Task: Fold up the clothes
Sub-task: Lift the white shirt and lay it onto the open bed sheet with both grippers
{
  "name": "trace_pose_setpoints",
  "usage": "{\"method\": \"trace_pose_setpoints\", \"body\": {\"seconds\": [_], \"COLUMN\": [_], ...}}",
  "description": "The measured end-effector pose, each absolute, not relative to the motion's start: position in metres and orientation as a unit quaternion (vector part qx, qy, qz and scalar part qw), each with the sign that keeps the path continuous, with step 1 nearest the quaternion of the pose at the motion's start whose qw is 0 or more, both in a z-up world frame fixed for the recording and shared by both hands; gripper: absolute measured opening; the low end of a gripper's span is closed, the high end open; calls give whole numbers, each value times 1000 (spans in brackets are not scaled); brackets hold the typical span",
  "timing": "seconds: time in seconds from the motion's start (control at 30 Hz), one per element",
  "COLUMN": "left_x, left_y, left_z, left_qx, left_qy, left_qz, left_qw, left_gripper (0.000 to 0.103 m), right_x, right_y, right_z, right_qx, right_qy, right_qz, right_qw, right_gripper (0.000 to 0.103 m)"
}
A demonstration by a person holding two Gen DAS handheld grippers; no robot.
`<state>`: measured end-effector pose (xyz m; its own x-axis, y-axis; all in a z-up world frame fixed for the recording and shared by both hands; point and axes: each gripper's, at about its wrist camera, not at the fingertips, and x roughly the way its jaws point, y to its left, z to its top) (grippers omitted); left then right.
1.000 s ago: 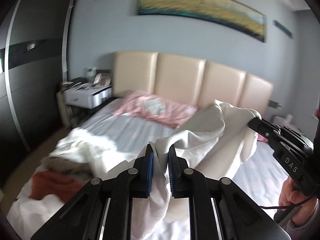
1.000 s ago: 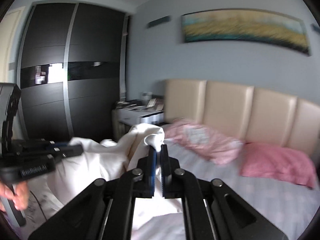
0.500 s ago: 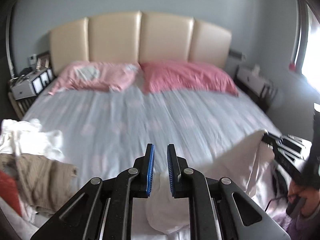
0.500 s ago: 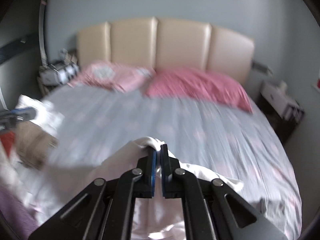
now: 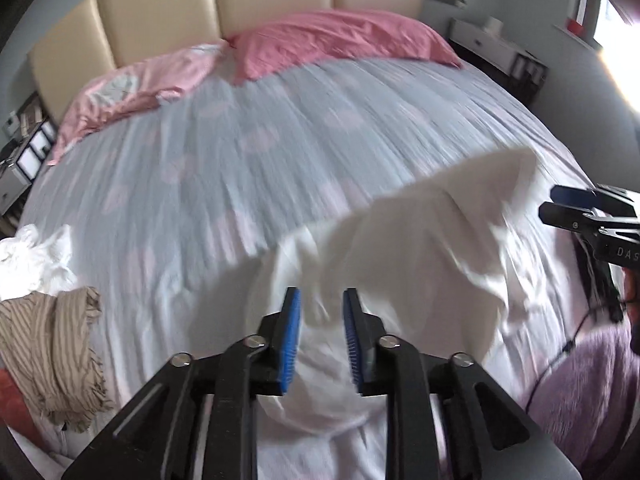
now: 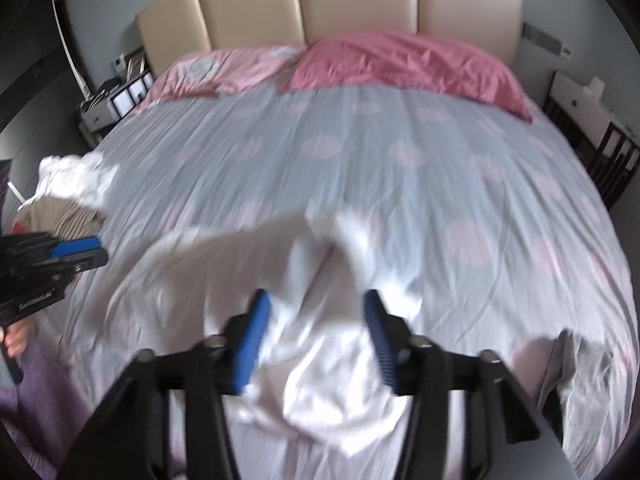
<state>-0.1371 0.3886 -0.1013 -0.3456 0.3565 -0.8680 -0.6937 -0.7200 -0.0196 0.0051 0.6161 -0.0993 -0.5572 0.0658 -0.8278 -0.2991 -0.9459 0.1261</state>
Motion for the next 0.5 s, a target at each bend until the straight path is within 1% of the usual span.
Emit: {"method": "trace_pose_setpoints", "body": {"seconds": [0.07,0.27,0.33,0.37,0.43,0.47,0.5], "left_x": [-127,-103,-100,-99,-99,-102,-106], "left_y": [386,383,385,386,389,389,389], "left_z": [-111,-153,-167,-173,-182,-182,-182], "left_qx": [-480,-514,-522,-525,-530,-536,-541], "left_qy": [196,248,263,271,282,270,259], "left_qz": [784,743,736,733,730,731,733], "left_qw": [341,350,341,336,326,325,322], "left_gripper": [44,44,44,44,43,38,31], "right_x": [15,28,26,24,22,21,20], "right_y": [610,586,584,584,586,586,586], "right_z": [-111,-156,-167,-170,-170,-167,-164], "right_qx": [-487,-560,-574,-578,-578,-574,-571], "right_qy": [139,137,130,126,123,123,121], "right_qz": [858,813,803,799,799,802,805], "right_qw": [89,87,95,104,111,112,111], "right_gripper": [55,55,52,38,13,12,10]}}
